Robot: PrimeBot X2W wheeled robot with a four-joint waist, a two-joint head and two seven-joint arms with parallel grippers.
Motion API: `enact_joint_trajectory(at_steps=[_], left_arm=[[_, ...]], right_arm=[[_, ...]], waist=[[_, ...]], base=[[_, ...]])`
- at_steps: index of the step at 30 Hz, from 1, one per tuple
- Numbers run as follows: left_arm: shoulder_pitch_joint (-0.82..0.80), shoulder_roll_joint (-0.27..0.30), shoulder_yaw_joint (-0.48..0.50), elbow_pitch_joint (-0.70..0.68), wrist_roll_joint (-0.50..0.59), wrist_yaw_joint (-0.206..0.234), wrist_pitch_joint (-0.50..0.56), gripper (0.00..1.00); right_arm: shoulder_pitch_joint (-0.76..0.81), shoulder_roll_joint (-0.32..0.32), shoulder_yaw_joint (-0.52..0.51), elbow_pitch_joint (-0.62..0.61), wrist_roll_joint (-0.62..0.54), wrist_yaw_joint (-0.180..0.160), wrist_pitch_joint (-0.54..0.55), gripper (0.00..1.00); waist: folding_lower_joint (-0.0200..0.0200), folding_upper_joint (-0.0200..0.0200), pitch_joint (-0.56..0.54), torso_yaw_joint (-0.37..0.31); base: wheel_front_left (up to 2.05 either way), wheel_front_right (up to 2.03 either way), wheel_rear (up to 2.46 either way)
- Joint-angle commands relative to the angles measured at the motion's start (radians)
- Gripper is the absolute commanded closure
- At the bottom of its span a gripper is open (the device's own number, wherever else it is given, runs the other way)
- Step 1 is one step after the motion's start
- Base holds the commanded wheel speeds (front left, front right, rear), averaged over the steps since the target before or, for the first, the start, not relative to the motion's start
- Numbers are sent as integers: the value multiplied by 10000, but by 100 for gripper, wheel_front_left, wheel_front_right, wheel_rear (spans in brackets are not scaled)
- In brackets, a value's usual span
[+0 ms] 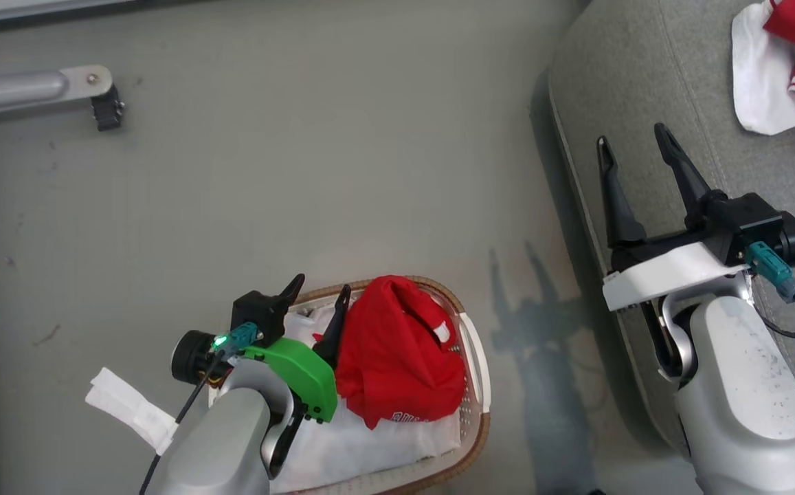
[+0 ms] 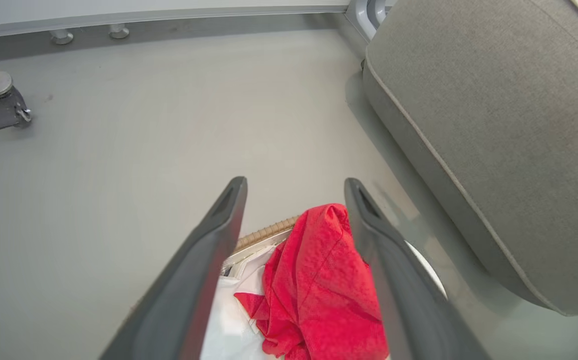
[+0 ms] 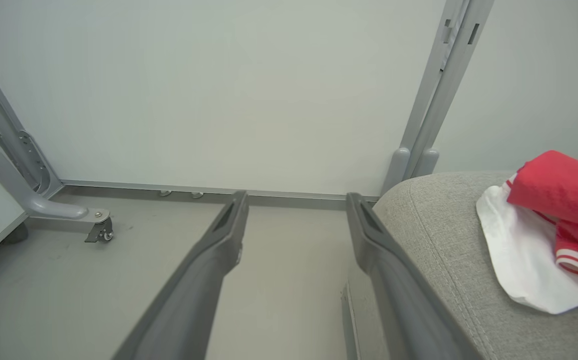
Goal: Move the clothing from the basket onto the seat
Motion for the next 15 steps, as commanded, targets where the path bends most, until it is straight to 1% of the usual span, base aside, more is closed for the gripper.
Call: enact_joint_trajectory(at_steps=[1,7,15], left_arm=[[-353,136,-216,183,-118,-32,6,0],[-1164,256,-1333,1106,-581,-32,6,0],[-1980,373,-2169,1679,-1336,-32,6,0]], right_arm=[[-199,25,75,-96,192,-7,-22,0],[-512,24,195,-310,599,-7,-22,0],[-782,23,205,-536,814,-8,-22,0]], waist=[[0,0,1214,-879],[0,0,2023,-1121],[0,0,2929,-1326]], base=[[0,0,0],[0,0,0],[0,0,0]])
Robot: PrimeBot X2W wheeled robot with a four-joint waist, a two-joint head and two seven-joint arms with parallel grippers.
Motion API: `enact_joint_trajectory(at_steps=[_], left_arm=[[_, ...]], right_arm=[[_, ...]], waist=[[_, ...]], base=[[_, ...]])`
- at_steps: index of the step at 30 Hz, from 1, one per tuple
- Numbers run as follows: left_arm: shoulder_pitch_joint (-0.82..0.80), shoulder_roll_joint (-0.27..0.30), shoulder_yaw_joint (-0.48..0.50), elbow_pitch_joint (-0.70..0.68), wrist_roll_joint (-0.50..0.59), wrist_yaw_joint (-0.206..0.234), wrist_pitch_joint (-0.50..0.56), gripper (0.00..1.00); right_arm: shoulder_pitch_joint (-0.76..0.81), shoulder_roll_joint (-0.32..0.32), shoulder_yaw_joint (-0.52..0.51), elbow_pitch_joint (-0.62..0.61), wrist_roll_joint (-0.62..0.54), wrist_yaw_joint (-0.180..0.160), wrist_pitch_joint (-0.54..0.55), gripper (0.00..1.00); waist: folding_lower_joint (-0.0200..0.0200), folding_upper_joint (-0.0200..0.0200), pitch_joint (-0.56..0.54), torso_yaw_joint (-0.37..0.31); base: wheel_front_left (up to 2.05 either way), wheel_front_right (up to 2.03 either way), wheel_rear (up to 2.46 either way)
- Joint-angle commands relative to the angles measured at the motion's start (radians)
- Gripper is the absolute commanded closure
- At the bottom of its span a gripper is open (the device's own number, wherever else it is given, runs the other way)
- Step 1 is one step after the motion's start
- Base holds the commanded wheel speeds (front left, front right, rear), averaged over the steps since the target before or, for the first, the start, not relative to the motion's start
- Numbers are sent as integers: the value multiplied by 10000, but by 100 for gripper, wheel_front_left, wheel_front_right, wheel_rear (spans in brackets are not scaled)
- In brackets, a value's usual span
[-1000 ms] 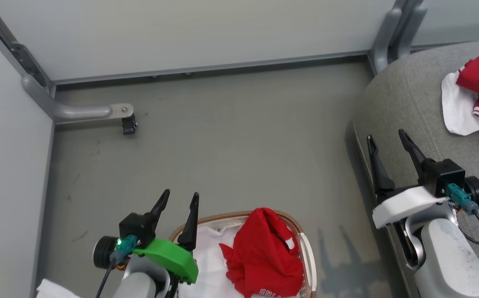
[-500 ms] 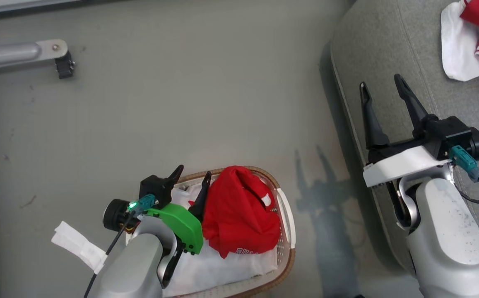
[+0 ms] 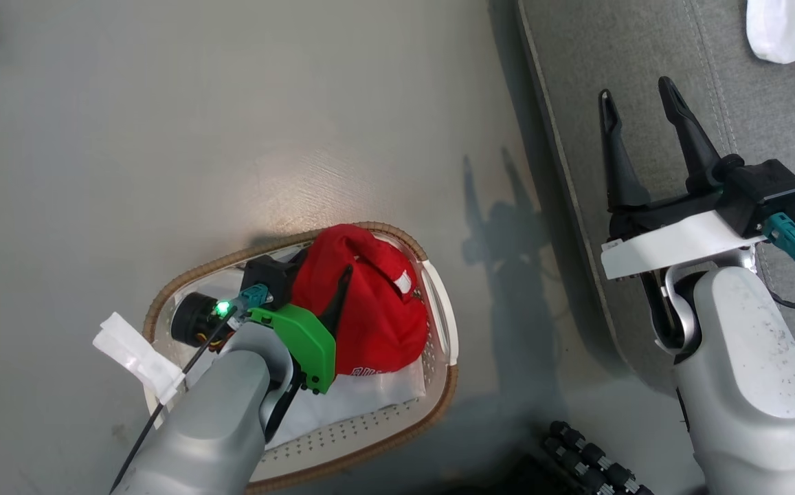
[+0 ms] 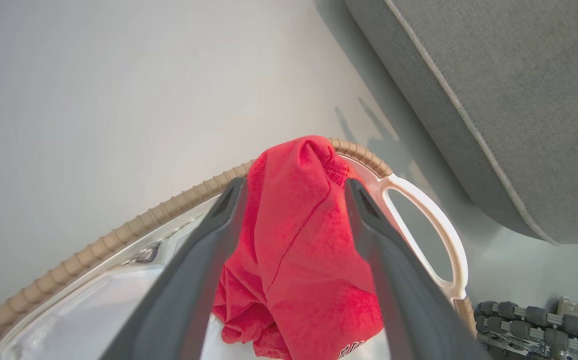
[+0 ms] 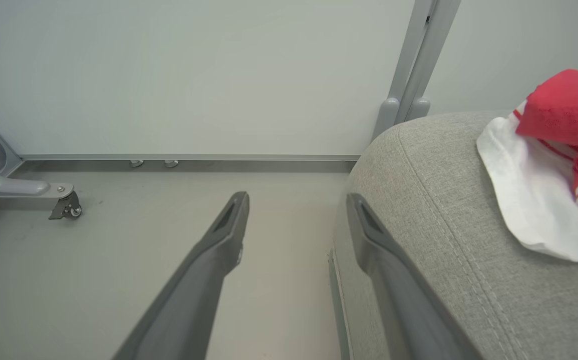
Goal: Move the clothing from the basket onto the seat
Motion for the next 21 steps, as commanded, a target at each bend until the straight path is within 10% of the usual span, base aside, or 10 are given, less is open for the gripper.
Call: enact_joint_trajectory(at_steps=[1,21], left_arm=[[-284,170,-80,71,-146,-32,6,0],[-1253,486,-2030,806,-1870,-32,34,0]], right_arm=[[-178,10,3,-71,112,-9,-22,0],[-410,4,-31,-266,271,-10,-23,0]], waist=[[-1,0,679,-361],[-1,0,1676,-543]], base=[[0,0,0],[0,0,0]])
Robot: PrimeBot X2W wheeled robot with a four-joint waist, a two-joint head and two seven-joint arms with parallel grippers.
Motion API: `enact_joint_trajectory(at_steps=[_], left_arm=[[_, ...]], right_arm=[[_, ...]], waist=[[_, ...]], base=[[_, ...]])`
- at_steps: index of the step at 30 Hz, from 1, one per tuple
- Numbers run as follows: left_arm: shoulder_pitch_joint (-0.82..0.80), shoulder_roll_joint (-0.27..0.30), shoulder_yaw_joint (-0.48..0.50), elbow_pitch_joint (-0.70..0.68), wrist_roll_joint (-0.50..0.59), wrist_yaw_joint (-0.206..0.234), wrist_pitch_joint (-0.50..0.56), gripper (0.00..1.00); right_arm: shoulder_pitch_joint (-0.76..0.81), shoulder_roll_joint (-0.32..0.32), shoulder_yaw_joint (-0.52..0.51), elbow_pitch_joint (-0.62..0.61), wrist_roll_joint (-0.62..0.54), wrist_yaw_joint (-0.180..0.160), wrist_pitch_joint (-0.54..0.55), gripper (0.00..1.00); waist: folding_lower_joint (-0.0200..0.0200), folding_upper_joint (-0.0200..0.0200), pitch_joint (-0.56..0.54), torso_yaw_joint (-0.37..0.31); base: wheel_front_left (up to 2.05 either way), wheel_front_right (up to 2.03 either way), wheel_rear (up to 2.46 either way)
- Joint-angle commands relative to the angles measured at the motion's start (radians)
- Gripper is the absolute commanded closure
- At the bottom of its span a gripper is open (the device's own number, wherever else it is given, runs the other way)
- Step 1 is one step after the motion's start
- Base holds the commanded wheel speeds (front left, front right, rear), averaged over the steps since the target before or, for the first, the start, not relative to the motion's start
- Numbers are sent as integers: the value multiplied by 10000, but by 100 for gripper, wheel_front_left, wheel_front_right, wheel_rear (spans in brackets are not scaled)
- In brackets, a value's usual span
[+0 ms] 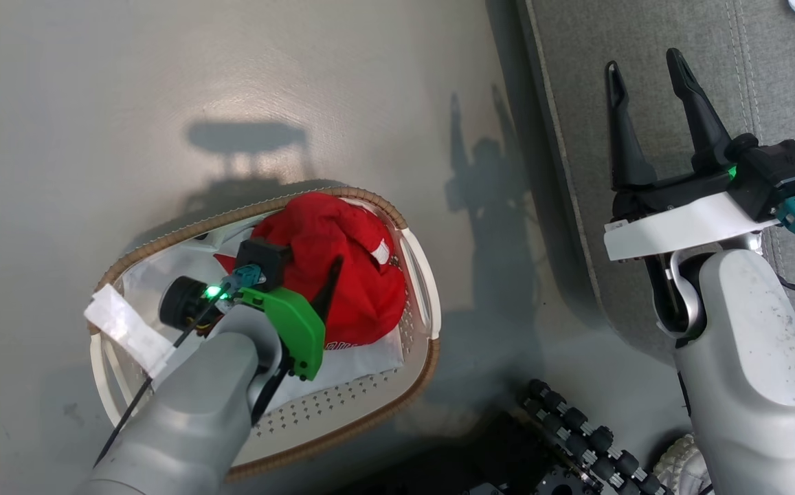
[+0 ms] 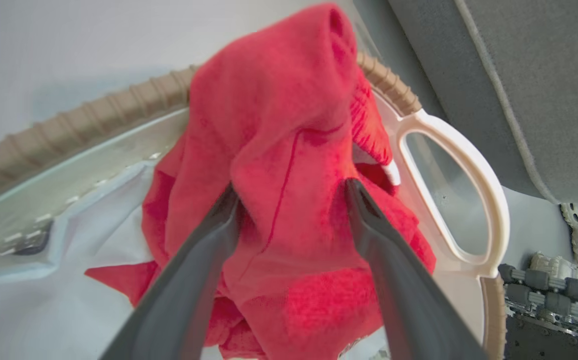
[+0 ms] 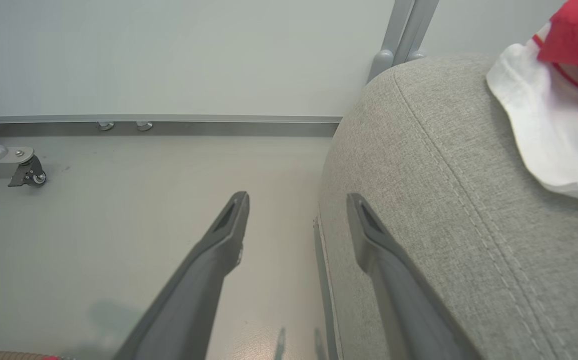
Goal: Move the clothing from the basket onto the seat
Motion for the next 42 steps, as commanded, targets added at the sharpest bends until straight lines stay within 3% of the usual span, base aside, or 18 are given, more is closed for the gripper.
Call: enact_joint_trajectory(at_steps=[1,2,3,5,14,23,31,42], left_arm=[[-219,196,-141,73,-209,-32,25,0],[-242,226,-293,78,-298,-32,23,3],[-256,246,-503,17,-425,-32,20,47],[-304,348,-788,-51,-608,-32,12,100],[-61,509,-1629,-492,-1528,-32,-1,100],[1196,475,-1033,-871,-1920,-32,-2,100],[2385,471,-405,-1747,-1346,-32,-3,100],[3883,451,1752,-4074,557,-32,-5,100]], right_arm=[[-70,-6,-32,2,66,-10,-22,0],[-87,-6,-27,9,59,-10,-22,0],[-114,-6,-15,24,55,-10,-22,0],[-172,-7,-22,27,29,-10,-22,0],[-63,-8,-96,157,-58,-10,-23,0],[495,-14,-199,612,-219,-9,-23,0],[1382,-22,-359,1114,-528,-10,-23,0],[2857,-28,-827,1548,-434,-10,-23,0]], waist=[[-1,0,-1,-7],[-1,0,-9,-12],[-1,0,-22,-18],[-1,0,-55,-14],[-1,0,-715,138],[-1,0,-2595,660],[-1,0,-4605,1574],[-1,0,-6658,2623]], base=[[0,0,0],[0,0,0],[0,0,0],[0,0,0],[0,0,0],[0,0,0],[0,0,0],[0,0,0]])
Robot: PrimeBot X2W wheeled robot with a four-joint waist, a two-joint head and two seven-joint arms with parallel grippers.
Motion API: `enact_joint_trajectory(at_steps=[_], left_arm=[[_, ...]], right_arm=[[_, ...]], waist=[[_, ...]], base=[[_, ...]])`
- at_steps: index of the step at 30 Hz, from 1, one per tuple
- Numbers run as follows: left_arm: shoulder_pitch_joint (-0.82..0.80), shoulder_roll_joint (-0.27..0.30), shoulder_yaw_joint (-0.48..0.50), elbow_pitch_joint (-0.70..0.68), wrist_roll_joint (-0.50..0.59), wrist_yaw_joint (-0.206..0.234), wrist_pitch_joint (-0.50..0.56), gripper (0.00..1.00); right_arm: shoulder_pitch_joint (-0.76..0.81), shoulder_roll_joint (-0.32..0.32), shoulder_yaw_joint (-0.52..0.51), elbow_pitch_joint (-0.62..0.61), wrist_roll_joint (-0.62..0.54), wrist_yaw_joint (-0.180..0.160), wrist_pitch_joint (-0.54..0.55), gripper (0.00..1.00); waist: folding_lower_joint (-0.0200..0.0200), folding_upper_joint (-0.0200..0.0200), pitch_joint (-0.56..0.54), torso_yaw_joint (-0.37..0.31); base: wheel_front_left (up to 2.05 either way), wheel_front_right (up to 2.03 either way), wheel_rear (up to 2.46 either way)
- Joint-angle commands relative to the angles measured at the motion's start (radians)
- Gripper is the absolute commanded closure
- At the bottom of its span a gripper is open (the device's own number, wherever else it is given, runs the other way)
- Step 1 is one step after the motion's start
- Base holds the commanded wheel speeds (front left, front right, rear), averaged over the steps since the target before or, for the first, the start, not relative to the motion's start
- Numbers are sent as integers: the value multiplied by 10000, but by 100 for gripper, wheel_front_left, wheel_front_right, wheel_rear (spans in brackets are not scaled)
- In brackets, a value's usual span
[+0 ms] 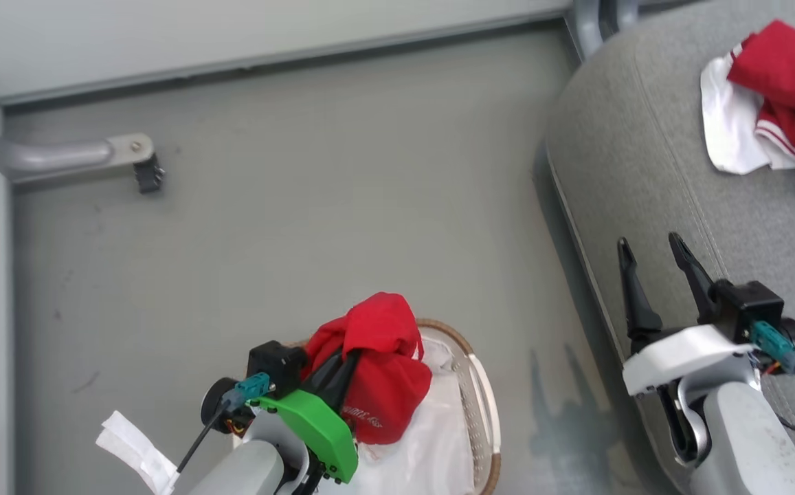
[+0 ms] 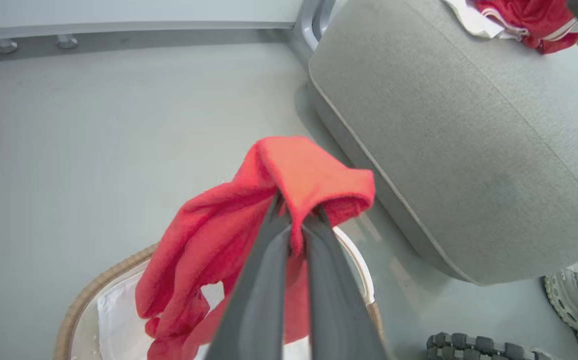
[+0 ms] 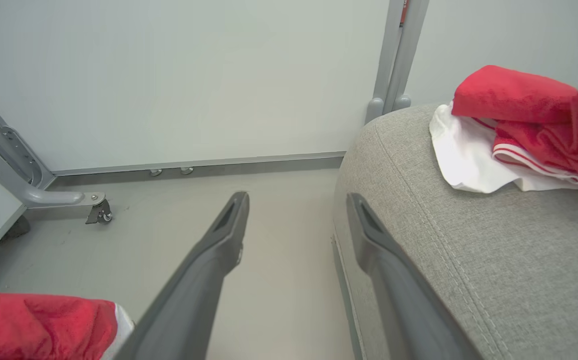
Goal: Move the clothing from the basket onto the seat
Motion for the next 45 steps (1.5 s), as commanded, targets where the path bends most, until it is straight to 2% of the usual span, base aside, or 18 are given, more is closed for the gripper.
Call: enact_joint_trajectory(at_steps=[1,9,19,22,27,33,35,43,44,45], left_arm=[[234,-19,215,-267,253,-32,-3,100],[498,-120,1305,-1883,1337,-32,-1,100],[-155,-116,2300,-3642,2240,-32,-1,100],[-233,-134,2485,-3968,2380,-32,-3,100],[-150,-162,2624,-4211,2498,-32,-2,100],[-214,-293,2306,-4351,2461,-32,-3,100],[-254,-365,2163,-4347,2377,-32,-3,100],[-332,-604,1293,-4201,2124,-32,-3,100],[-334,-633,1193,-4190,2077,-32,-2,100],[-337,-665,1095,-4172,2031,-32,-2,100]], right_arm=[[295,-51,-136,50,27,-10,-25,0],[977,-49,-378,193,-15,-9,-24,0],[1250,-47,-18,400,-52,-9,-24,0],[1238,-44,562,458,-87,-10,-24,0],[735,-66,2498,200,-73,-9,-24,0],[-360,-163,4992,-72,715,-10,-23,0],[-816,-186,5537,2,863,-10,-23,0],[-1880,-73,5803,707,314,-10,-23,0],[-1913,-54,5880,857,316,-10,-23,16],[-1923,-41,6012,977,495,-9,-23,86]], waist=[[1,0,-1414,1089],[1,0,-2256,1500],[1,0,-2527,1339],[1,0,-2546,1282],[1,0,-2568,1218],[1,0,-2520,1466],[1,0,-2520,1606],[1,0,-2533,2106],[1,0,-2535,2142],[1,0,-2540,2178]], base=[[0,0,0],[0,0,0],[0,0,0],[0,0,0],[0,0,0],[0,0,0],[0,0,0],[0,0,0],[0,0,0],[0,0,0]])
